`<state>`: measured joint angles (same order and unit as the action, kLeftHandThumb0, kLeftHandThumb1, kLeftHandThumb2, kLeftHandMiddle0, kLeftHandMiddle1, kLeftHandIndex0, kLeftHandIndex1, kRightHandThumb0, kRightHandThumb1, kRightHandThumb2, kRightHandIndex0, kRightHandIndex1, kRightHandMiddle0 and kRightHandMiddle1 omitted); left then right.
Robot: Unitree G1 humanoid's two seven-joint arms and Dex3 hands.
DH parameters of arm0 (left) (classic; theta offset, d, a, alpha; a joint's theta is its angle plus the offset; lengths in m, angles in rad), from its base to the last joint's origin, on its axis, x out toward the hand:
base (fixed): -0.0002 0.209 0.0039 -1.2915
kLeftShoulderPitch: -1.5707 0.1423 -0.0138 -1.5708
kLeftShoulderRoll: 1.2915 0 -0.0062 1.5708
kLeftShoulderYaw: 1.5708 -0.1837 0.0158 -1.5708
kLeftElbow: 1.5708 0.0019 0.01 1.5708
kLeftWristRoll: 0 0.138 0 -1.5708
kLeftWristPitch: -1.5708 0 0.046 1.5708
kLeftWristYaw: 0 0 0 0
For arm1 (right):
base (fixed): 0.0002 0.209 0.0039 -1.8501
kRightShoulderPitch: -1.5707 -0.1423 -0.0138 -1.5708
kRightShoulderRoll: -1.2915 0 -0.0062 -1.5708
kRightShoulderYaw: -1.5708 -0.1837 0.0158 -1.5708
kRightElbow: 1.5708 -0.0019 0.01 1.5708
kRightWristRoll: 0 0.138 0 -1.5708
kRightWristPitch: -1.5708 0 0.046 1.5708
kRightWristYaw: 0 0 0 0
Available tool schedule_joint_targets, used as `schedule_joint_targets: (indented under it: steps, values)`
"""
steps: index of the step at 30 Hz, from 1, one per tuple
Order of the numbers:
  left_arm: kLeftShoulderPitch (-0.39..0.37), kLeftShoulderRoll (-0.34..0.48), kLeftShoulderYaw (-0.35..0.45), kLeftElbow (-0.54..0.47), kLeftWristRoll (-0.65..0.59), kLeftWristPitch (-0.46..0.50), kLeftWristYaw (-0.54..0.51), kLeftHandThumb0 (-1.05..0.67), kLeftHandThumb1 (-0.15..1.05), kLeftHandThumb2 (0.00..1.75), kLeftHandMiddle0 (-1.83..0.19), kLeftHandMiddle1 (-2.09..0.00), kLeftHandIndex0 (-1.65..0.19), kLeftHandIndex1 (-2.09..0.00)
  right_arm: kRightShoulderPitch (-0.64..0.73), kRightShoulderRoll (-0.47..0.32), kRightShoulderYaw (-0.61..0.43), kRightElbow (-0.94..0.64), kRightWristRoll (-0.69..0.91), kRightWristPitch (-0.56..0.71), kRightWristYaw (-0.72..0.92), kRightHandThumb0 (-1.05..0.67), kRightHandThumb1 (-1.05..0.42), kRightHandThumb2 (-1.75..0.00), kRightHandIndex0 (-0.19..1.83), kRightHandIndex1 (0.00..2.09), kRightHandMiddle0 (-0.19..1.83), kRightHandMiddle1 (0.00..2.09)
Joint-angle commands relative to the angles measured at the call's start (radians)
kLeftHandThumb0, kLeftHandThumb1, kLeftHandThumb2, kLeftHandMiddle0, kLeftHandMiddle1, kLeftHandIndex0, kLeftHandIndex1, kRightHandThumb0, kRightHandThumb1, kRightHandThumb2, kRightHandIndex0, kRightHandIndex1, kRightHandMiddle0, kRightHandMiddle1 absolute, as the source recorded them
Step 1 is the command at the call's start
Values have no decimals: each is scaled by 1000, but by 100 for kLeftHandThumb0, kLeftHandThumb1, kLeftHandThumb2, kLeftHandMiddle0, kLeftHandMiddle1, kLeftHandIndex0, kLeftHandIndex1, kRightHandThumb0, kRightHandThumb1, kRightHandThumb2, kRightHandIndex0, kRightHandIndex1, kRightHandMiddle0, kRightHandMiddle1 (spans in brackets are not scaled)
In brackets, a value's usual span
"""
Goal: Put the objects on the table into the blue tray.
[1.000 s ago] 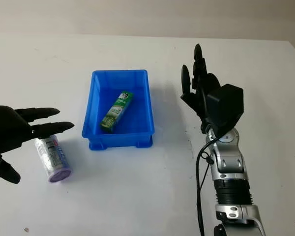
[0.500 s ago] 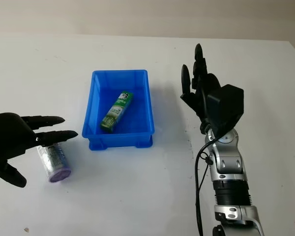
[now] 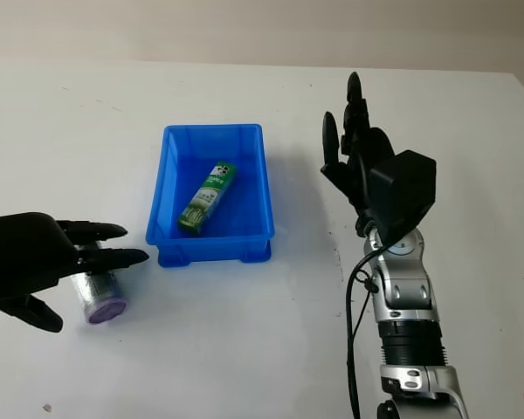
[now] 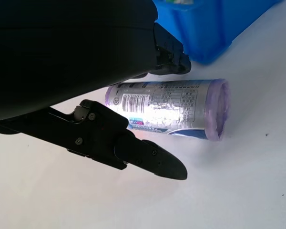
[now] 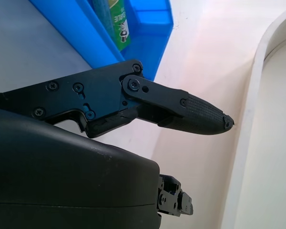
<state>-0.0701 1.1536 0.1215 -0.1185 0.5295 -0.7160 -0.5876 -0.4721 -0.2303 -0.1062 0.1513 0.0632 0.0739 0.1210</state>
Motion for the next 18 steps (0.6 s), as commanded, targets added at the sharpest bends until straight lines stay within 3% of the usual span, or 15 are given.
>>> schedule_joint_targets:
  steps: [1, 5, 11, 13, 18]
  values:
    - [-14, -10, -13, 20, -4, -15, 27, -46, 91, 5, -31, -10, -29, -12, 12, 5, -12, -24, 11, -1, -1, -71, -105, -74, -19, 0, -19, 0]
    - [-27, -41, -22, 83, -20, -61, 93, -39, 83, 4, -49, -12, -44, -17, 15, 5, -13, -33, 17, 7, -2, -72, -105, -74, -19, 0, -19, 0]
    - [-58, -75, -45, 145, 71, -122, 215, -30, 84, 5, -64, -19, -58, -29, 16, 6, -17, -27, 19, -7, -5, -72, -105, -73, -19, 0, -19, 0]
    - [-71, -86, -57, 163, 114, -146, 262, -27, 87, 5, -55, -44, -40, -74, 16, 5, -17, -27, 18, -6, -3, -72, -105, -74, -19, 0, -19, 0]
    - [-82, -109, -96, 207, 179, -171, 337, -28, 88, 5, -33, -101, -24, -122, 17, 8, -19, -26, 17, -11, -5, -73, -105, -72, -19, 0, -19, 0]
